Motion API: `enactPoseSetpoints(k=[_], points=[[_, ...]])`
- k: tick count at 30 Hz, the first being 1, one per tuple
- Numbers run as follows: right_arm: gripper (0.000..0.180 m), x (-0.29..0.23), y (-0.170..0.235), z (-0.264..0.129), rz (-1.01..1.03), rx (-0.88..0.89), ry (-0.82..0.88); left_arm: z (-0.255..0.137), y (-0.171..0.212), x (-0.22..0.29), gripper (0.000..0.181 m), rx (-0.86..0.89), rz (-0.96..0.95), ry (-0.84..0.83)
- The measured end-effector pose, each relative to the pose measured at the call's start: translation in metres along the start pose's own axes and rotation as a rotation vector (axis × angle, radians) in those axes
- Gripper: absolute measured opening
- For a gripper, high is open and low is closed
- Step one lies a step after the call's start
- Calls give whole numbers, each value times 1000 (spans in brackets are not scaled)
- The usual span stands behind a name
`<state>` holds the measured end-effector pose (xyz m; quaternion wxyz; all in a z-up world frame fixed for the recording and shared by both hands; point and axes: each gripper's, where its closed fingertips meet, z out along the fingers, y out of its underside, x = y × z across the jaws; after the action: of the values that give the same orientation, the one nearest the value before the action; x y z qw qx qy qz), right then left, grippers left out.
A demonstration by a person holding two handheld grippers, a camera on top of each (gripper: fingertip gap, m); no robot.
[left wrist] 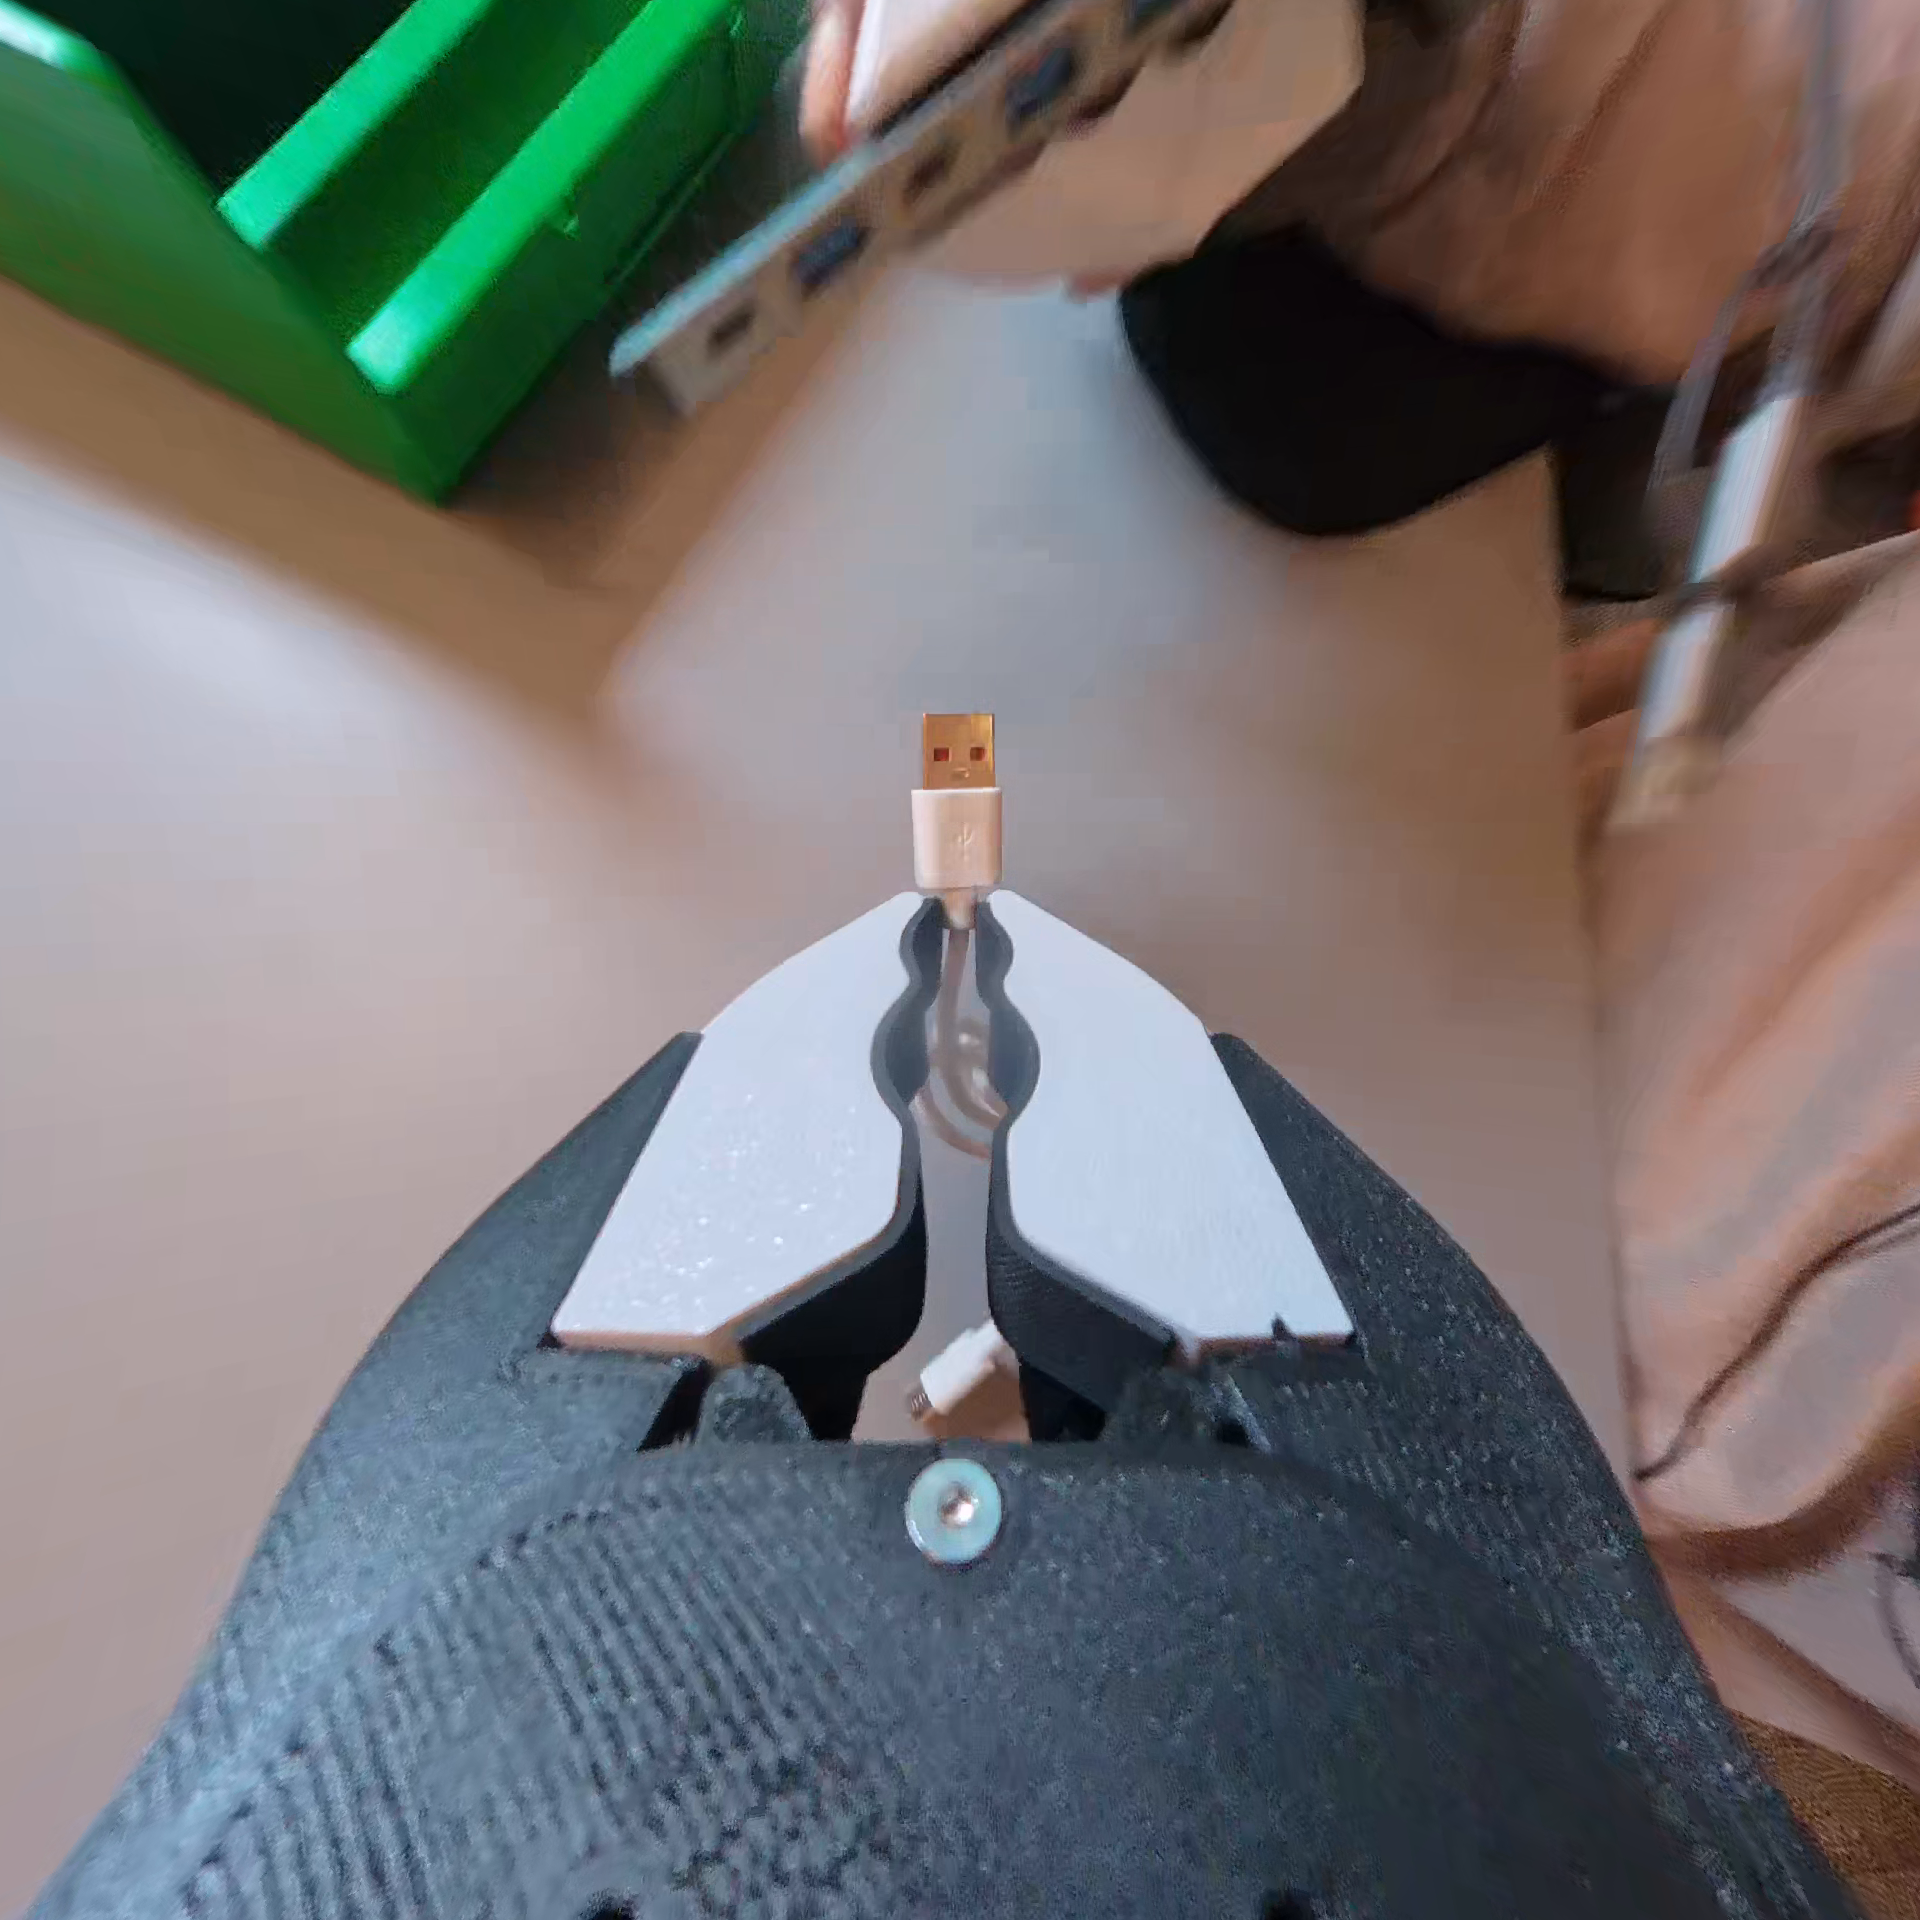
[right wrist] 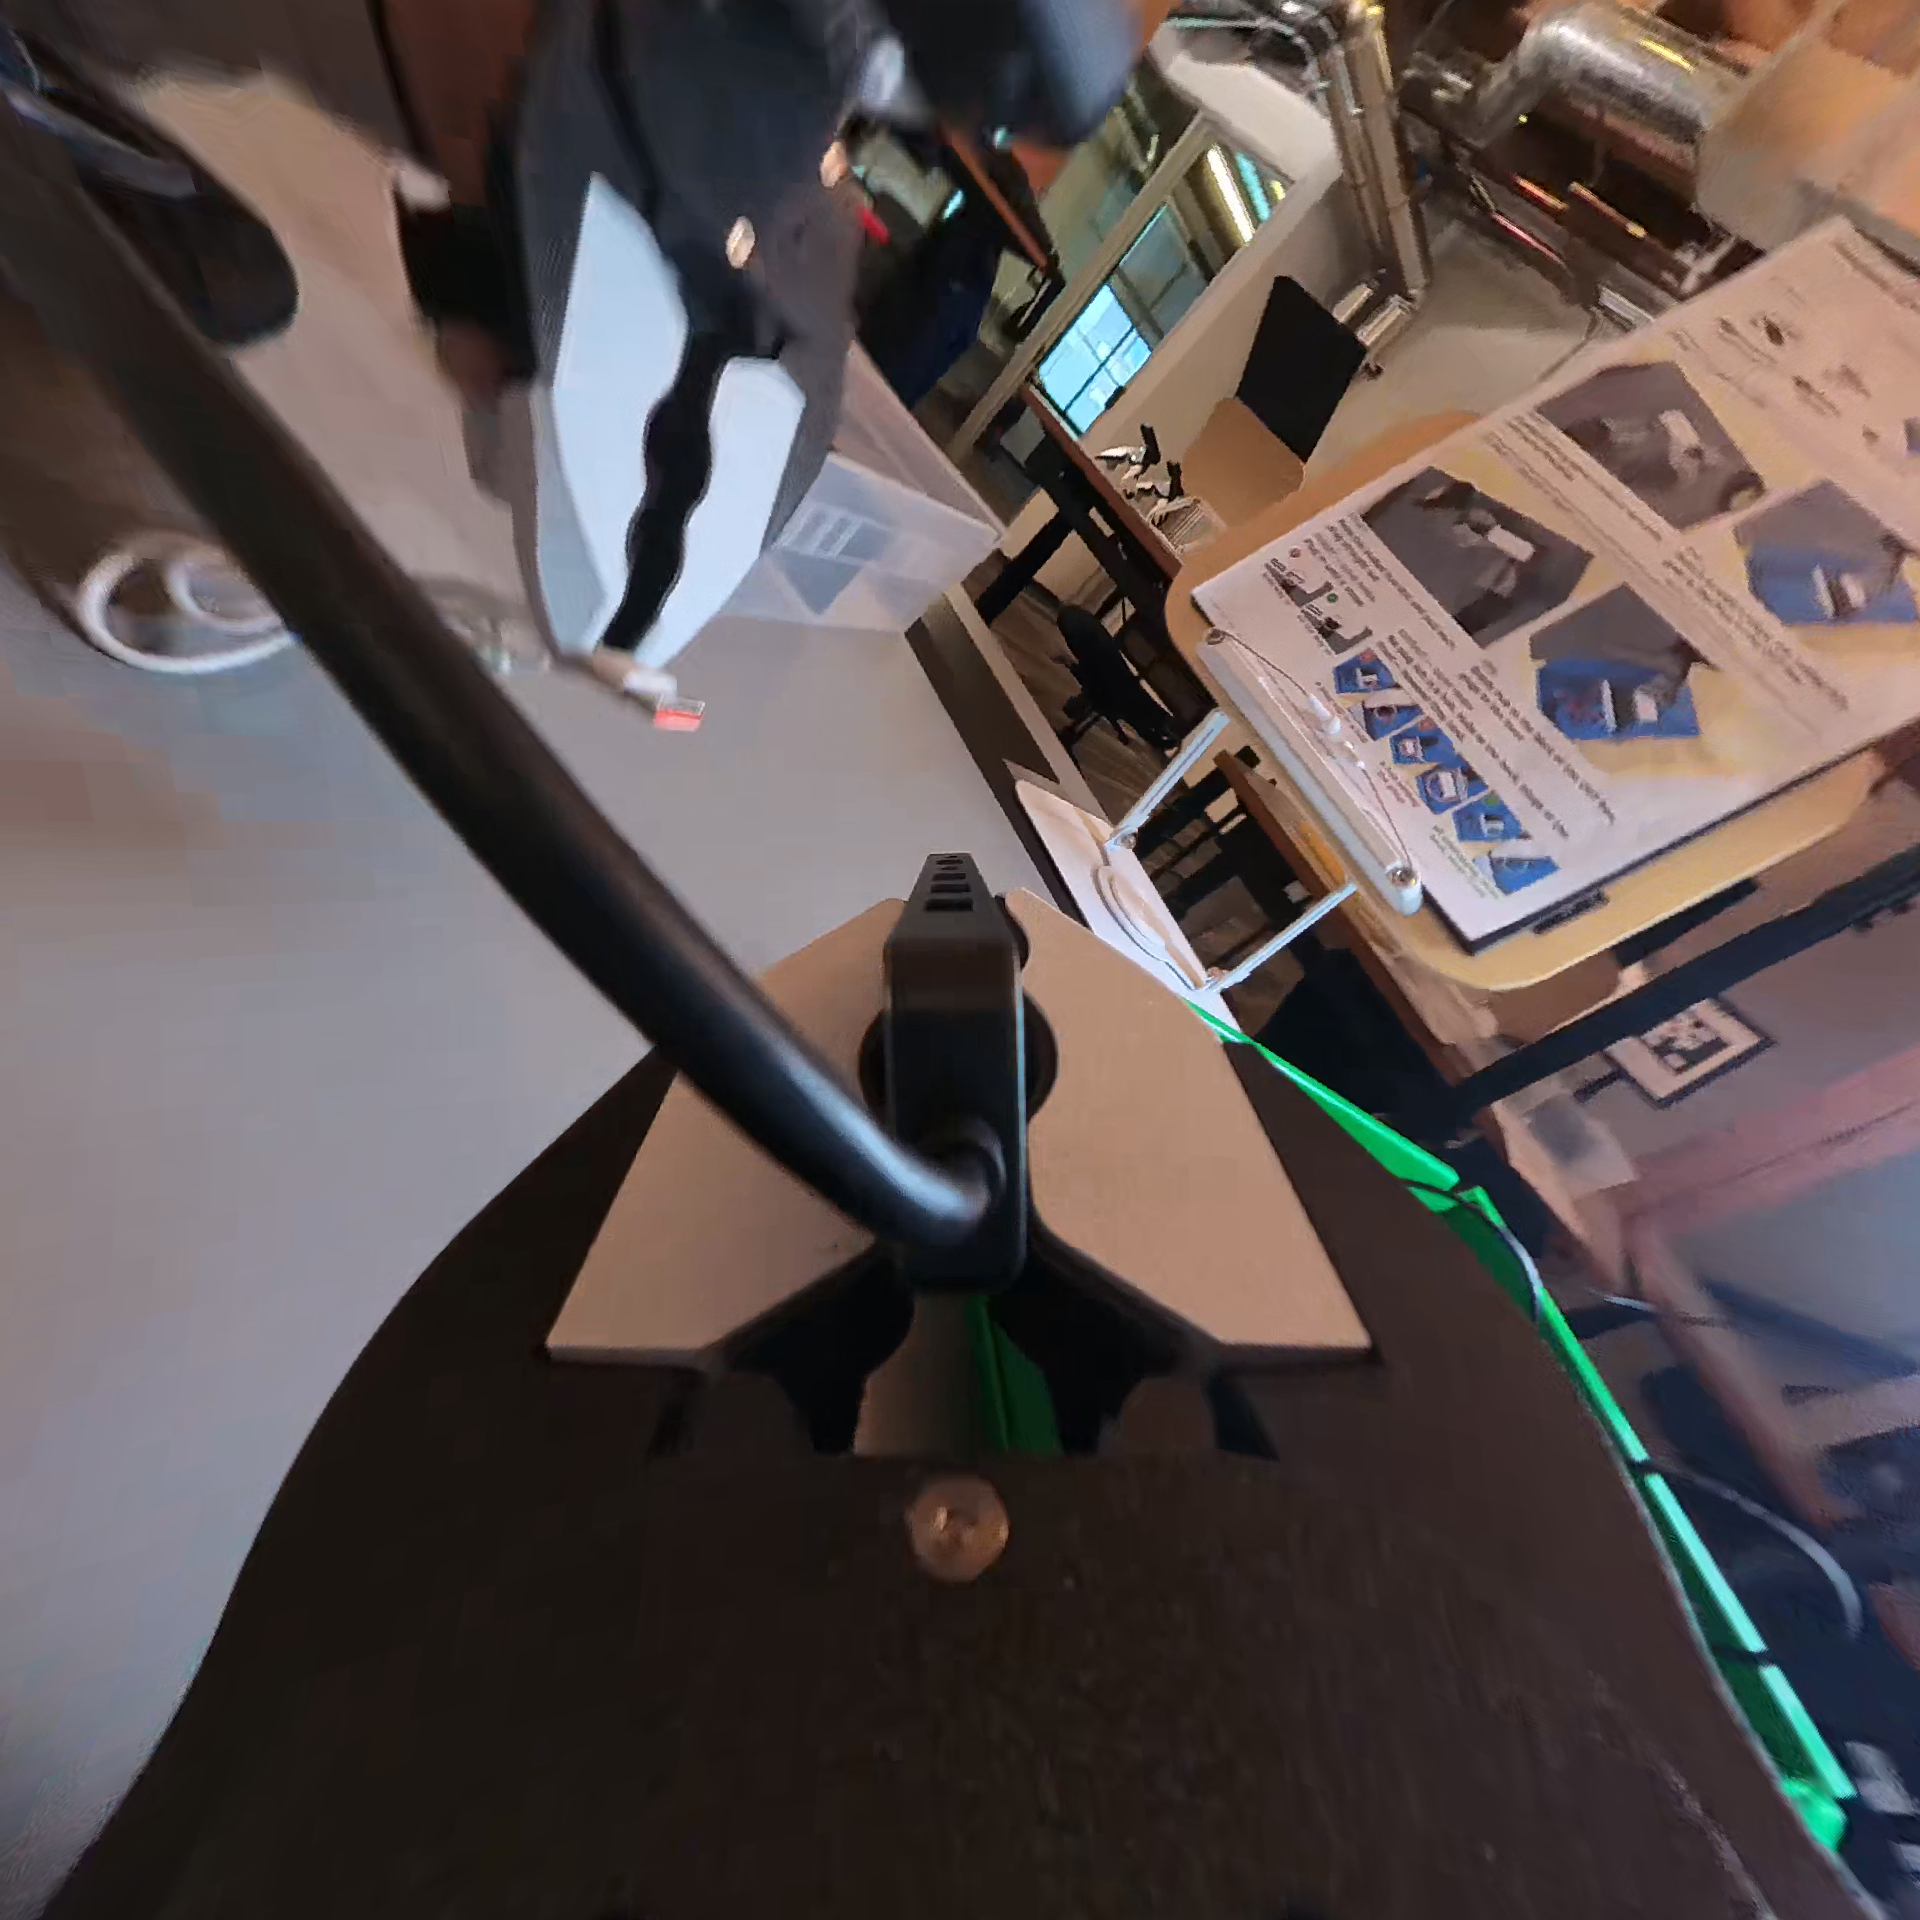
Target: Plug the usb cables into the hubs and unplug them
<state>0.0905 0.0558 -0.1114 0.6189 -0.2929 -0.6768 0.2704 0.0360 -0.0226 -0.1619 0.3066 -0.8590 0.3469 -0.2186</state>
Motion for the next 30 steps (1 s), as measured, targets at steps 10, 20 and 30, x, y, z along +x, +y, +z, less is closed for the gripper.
enactPoseSetpoints(k=[10, 20, 30], points=[[11, -30, 9, 27, -550, -199, 67, 20, -27, 34, 7, -75, -97, 186], [11, -42, 25, 38, -732, -289, 45, 31, -14, 22, 6, -340, -109, 157], [11, -35, 22, 34, -759, -286, 82, 24, -28, 25, 6, -301, -184, 245]])
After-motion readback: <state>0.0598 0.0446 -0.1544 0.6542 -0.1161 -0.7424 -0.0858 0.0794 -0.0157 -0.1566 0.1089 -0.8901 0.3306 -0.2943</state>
